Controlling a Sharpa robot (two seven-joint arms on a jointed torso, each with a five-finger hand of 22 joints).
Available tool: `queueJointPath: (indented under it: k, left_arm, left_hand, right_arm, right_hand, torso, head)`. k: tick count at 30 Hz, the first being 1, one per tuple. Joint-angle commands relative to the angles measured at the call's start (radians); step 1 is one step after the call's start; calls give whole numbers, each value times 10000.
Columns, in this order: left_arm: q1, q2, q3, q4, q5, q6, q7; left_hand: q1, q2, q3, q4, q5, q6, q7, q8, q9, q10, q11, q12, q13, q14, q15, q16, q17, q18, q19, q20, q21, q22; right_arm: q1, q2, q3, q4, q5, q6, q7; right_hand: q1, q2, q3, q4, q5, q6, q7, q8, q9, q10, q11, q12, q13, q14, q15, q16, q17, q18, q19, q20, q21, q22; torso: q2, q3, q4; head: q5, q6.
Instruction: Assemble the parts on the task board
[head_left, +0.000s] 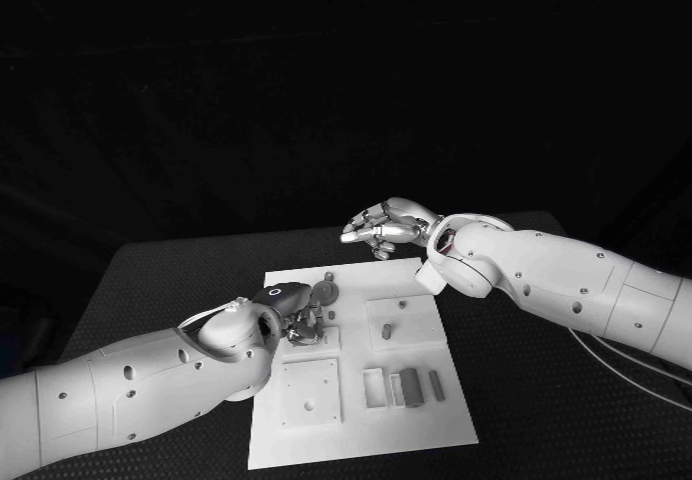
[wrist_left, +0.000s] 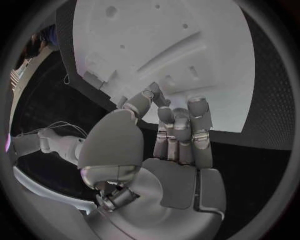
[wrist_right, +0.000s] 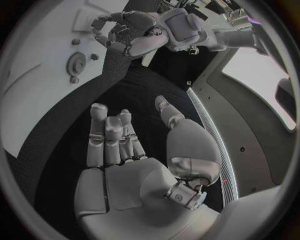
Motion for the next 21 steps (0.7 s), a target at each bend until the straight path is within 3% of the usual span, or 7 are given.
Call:
queueJointPath:
  k: [1, 5, 12, 16, 21]
  left_arm:
    - [1, -95, 91, 84, 46, 57, 12]
    - [0, -185, 182, 66, 83, 340, -131]
    - [-1, -111, 184, -40, 218, 1344, -356]
    - [-25, -82, 182, -84, 224, 1405, -431]
    - [-52, -29, 181, -141, 224, 1408, -521]
  left_hand:
    - [-3, 88, 468, 497, 36, 349, 245, 971, 1210, 64, -15, -31, -11, 165, -139, 40, -13, 387, 0, -91, 50, 184]
    - [-1, 91, 470, 491, 36, 361, 241, 977, 1217, 72, -18, -29, -11, 172, -140, 42, -12, 386, 6, -94, 52, 185]
    - [-24, 106, 465, 491, 34, 352, 246, 972, 1225, 66, -14, -38, -12, 166, -136, 38, -10, 376, -5, -91, 45, 186]
    - [-44, 114, 458, 492, 33, 346, 249, 968, 1229, 61, -10, -42, -13, 160, -132, 36, -8, 369, -14, -89, 41, 187]
    - [-93, 119, 432, 500, 32, 366, 246, 981, 1247, 68, -11, -37, -7, 160, -129, 43, -1, 361, -14, -90, 43, 192]
  right_arm:
    - [-3, -4, 4, 18, -70, 143, 46]
    - [-4, 5, 4, -3, -70, 151, 42]
    - [-6, 35, 4, -26, -70, 173, 29]
    - [-7, 35, 3, -27, -70, 172, 24]
    - [-7, 39, 3, -23, -70, 173, 25]
  right_hand:
    - [-27, 95, -46, -7, 19, -1, 83, 55, 9, 39, -61, 37, -11, 4, -47, 31, -16, 250, 65, -143, -32, 103]
    - [-27, 95, -46, -9, 19, -1, 83, 54, 9, 39, -61, 38, -13, 4, -47, 31, -17, 250, 65, -143, -33, 104]
    - [-27, 97, -47, -12, 19, -3, 83, 53, 10, 38, -61, 39, -16, 4, -47, 31, -18, 250, 66, -144, -34, 104]
    - [-31, 99, -49, -11, 19, -3, 83, 53, 10, 38, -61, 40, -18, 4, -47, 31, -19, 250, 66, -144, -36, 104]
    - [-34, 99, -50, -11, 19, -3, 84, 52, 10, 38, -61, 41, -20, 4, -47, 31, -20, 250, 66, -143, -36, 104]
  torso:
    - [-2, -9, 8]
    - [2, -17, 19]
    - [-3, -13, 10]
    - [-3, -26, 6]
    - [-5, -16, -1]
  head:
    - [-9, -7]
    - [-16, -30]
    - [5, -71]
    - [22, -76]
    - [23, -88]
